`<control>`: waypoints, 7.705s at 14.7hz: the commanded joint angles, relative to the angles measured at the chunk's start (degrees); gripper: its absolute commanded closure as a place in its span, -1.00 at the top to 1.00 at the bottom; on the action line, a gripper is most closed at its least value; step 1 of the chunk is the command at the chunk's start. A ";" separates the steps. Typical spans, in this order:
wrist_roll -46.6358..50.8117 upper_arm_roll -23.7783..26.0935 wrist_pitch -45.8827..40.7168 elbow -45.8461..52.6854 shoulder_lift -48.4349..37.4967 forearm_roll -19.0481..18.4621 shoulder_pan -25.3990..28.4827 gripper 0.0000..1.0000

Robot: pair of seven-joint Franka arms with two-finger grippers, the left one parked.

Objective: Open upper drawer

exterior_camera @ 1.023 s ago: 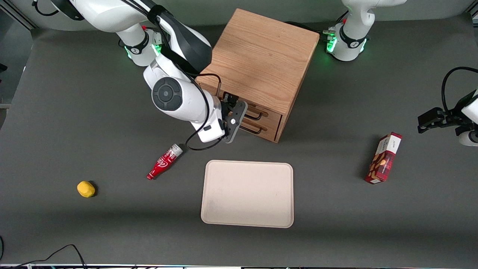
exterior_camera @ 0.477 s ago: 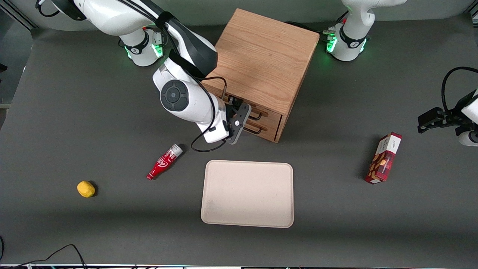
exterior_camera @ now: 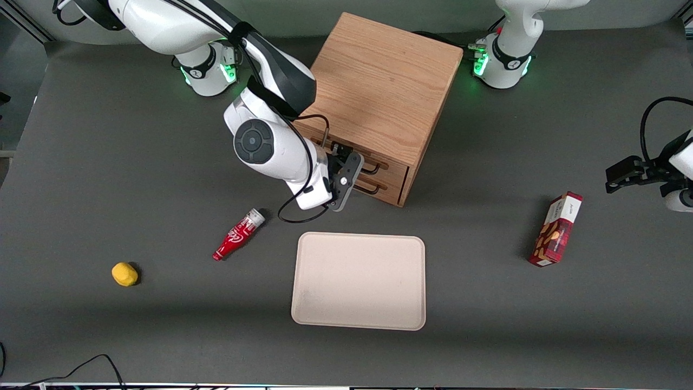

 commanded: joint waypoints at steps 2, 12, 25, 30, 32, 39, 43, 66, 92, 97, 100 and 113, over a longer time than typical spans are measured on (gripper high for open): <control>-2.08 -0.54 2.00 0.63 2.04 -4.40 -0.81 1.00; -4.72 -4.32 3.23 6.25 4.85 -7.50 -1.60 1.00; -5.25 -13.02 8.93 18.30 11.97 -7.41 -1.68 1.00; -4.90 -13.47 13.24 18.38 12.15 -7.32 -3.44 1.00; -4.55 -13.47 13.34 18.30 12.15 -7.23 -3.71 1.00; -1.40 -12.68 13.25 17.42 11.45 -0.03 -3.10 1.00; 7.22 -9.62 12.81 17.07 10.92 0.06 -3.26 1.00; 16.20 -5.03 13.88 11.44 6.97 2.88 -5.29 1.00; 4.97 -4.50 3.32 9.24 2.48 -24.37 -4.49 1.00; 5.04 -2.57 1.75 9.42 1.43 -22.54 -4.94 1.00; 5.04 -2.57 -2.56 11.35 0.11 -18.06 -4.94 1.00; 15.66 -7.91 -16.26 12.76 -12.09 -5.65 -12.40 1.00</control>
